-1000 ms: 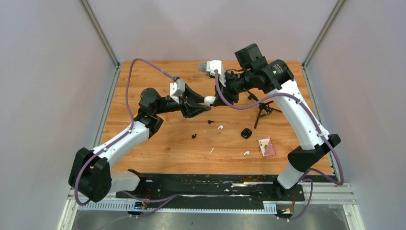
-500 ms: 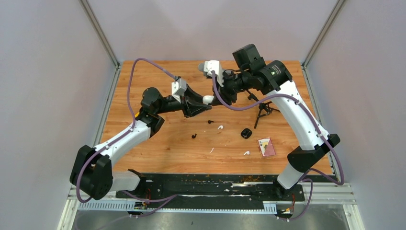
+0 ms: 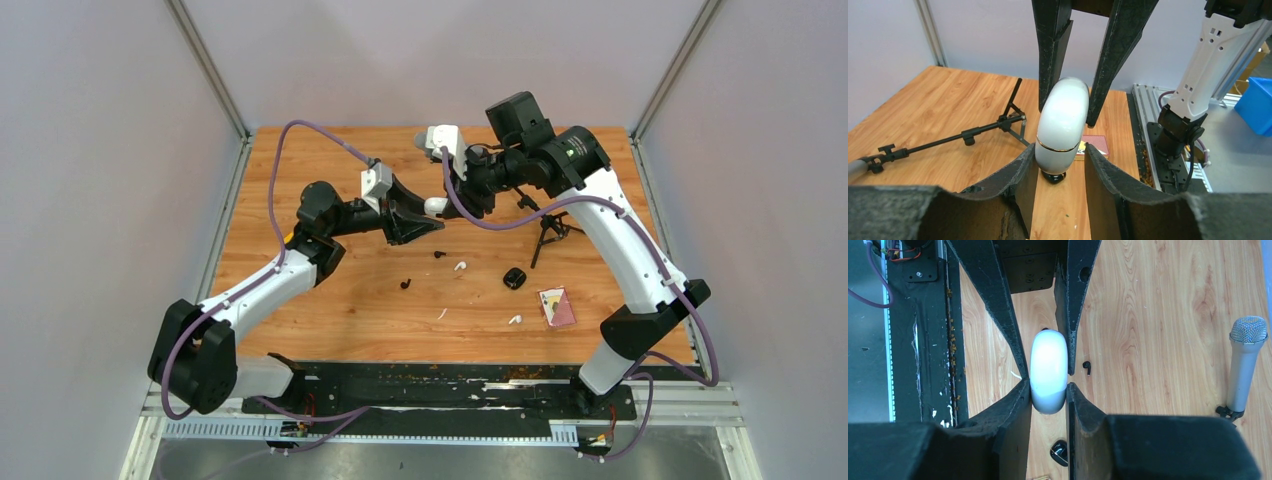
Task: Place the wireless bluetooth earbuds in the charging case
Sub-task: Open the charging case.
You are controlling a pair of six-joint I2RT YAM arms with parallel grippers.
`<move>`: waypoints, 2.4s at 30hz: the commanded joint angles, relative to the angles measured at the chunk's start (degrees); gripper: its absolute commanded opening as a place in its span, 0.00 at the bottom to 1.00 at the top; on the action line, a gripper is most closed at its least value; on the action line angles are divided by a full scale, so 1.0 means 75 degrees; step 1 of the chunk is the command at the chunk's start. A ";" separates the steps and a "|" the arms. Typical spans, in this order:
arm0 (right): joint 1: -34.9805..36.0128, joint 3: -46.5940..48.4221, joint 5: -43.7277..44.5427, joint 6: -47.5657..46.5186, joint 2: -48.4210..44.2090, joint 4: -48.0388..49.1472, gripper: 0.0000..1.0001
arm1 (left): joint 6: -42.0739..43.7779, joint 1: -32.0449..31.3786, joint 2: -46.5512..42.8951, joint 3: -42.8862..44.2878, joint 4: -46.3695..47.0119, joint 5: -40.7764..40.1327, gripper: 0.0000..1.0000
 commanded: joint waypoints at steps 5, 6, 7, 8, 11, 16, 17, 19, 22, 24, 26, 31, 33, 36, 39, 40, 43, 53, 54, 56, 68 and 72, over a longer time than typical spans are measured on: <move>0.0051 -0.0022 -0.0104 0.0155 -0.0092 0.0238 0.00 | -0.0112 -0.0066 -0.0017 0.0280 0.0238 -0.0130 0.46; 0.0047 -0.0029 -0.0126 0.0141 -0.0095 0.0216 0.00 | -0.0132 -0.0063 -0.0016 0.0278 0.0254 -0.0152 0.47; 0.0054 -0.0047 -0.0139 0.0141 -0.0095 0.0214 0.00 | -0.0141 -0.0066 -0.0016 0.0277 0.0266 -0.0137 0.46; 0.0046 -0.0060 -0.0141 0.0141 -0.0095 0.0219 0.00 | -0.0153 -0.0065 -0.0019 0.0278 0.0270 -0.0134 0.47; 0.0052 -0.0095 -0.0103 0.0175 -0.0087 0.0242 0.00 | -0.0132 -0.0066 -0.0025 0.0269 0.0268 -0.0122 0.47; 0.0049 -0.0180 -0.0049 0.0229 -0.0083 0.0314 0.00 | -0.0104 -0.0066 -0.0029 0.0278 0.0239 -0.0092 0.46; 0.0045 -0.0170 -0.0043 0.0250 -0.0084 0.0347 0.00 | -0.0097 -0.0066 -0.0033 0.0284 0.0233 -0.0086 0.45; 0.0045 -0.0136 -0.0036 0.0256 -0.0063 0.0348 0.00 | -0.0096 -0.0066 -0.0028 0.0289 0.0233 -0.0075 0.41; 0.0045 -0.0164 -0.0037 0.0253 -0.0065 0.0348 0.00 | -0.0096 -0.0066 -0.0027 0.0290 0.0233 -0.0078 0.38; 0.0054 -0.0196 -0.0047 0.0258 -0.0071 0.0360 0.00 | -0.0107 -0.0066 -0.0027 0.0290 0.0233 -0.0118 0.43; 0.0047 -0.0214 -0.0049 0.0264 -0.0072 0.0358 0.00 | -0.0108 -0.0065 -0.0031 0.0290 0.0233 -0.0125 0.44; 0.0050 -0.0221 -0.0048 0.0299 -0.0057 0.0380 0.00 | -0.0108 -0.0068 -0.0016 0.0290 0.0233 -0.0126 0.42; 0.0049 -0.0215 -0.0055 0.0311 -0.0049 0.0388 0.00 | -0.0087 -0.0078 -0.0018 0.0290 0.0234 -0.0117 0.40; 0.0059 -0.0171 -0.0055 0.0327 -0.0026 0.0404 0.00 | -0.0067 -0.0078 -0.0025 0.0279 0.0221 -0.0089 0.35; 0.0061 -0.0122 -0.0042 0.0351 -0.0013 0.0420 0.00 | -0.0060 -0.0078 -0.0017 0.0278 0.0221 -0.0107 0.34; 0.0057 -0.0112 -0.0047 0.0362 -0.0019 0.0439 0.00 | -0.0061 -0.0078 -0.0010 0.0278 0.0221 -0.0110 0.34; 0.0060 -0.0081 -0.0080 0.0406 -0.0034 0.0465 0.00 | -0.0123 -0.0078 0.0000 0.0267 0.0271 -0.0166 0.42; 0.0064 -0.0153 -0.0134 0.0440 -0.0060 0.0493 0.00 | -0.0143 -0.0078 0.0101 0.0283 0.0326 -0.0176 0.42; 0.0060 -0.0151 -0.0140 0.0441 -0.0060 0.0506 0.00 | -0.0133 -0.0078 0.0107 0.0279 0.0326 -0.0153 0.41; 0.0058 -0.0145 -0.0134 0.0436 -0.0039 0.0480 0.00 | -0.0131 -0.0075 0.0122 0.0278 0.0357 -0.0124 0.34; 0.0016 -0.0192 -0.0244 0.0521 0.0065 0.0244 0.52 | 0.0635 -0.0076 0.0136 0.0253 0.0268 0.0374 0.00; -0.0101 -0.0207 -0.0235 0.0646 0.0185 0.0217 0.54 | 0.1172 -0.0066 0.0121 0.0295 0.0202 0.0748 0.00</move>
